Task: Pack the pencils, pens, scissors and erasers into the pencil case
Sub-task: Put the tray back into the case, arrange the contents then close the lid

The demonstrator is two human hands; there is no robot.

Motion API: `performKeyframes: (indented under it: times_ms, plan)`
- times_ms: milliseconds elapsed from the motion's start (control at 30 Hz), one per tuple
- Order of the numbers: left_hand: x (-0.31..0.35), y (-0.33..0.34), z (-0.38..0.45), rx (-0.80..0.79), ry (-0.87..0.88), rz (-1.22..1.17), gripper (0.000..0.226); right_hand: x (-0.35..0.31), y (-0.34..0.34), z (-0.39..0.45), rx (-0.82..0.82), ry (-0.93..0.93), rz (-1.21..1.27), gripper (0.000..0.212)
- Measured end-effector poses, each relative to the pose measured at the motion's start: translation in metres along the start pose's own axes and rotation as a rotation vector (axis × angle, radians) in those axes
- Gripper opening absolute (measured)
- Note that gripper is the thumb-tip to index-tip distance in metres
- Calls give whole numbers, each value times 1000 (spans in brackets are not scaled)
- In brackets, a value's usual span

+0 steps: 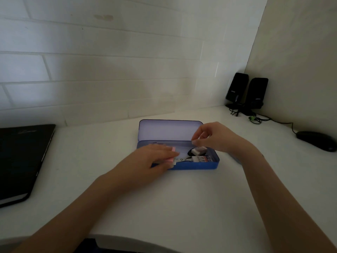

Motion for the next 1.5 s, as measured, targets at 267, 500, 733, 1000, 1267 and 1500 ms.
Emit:
performKeyframes:
  times_ms: [267,500,733,1000,1267,1500]
  plan:
    - [-13,-5,4,25,-146,-87,49,11,-1,4,97,17,63,5]
    - [-1,-3,2,-1,-14,-7,61,11,5,-6,-210,-3,-50,28]
    - [1,-1,4,17,22,64,39,17,5,9,34,-15,-210,14]
    - [-9,1,4,35,-19,113,34,9,-4,-10,-242,17,-188,28]
    - [-11,1,3,43,-7,95,47,4,6,-11,-387,-45,-135,18]
    - [-13,2,4,51,11,93,37,6,13,-7,-417,-60,-116,14]
Point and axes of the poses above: each hand's wrist, its own z-axis towards the middle knuckle, its own y-axis out of the palm, x = y × z, the point moved 4 cm from there along z, towards the middle knuckle, and after that the axes turned 6 degrees about -x, right-handed, at the moved point
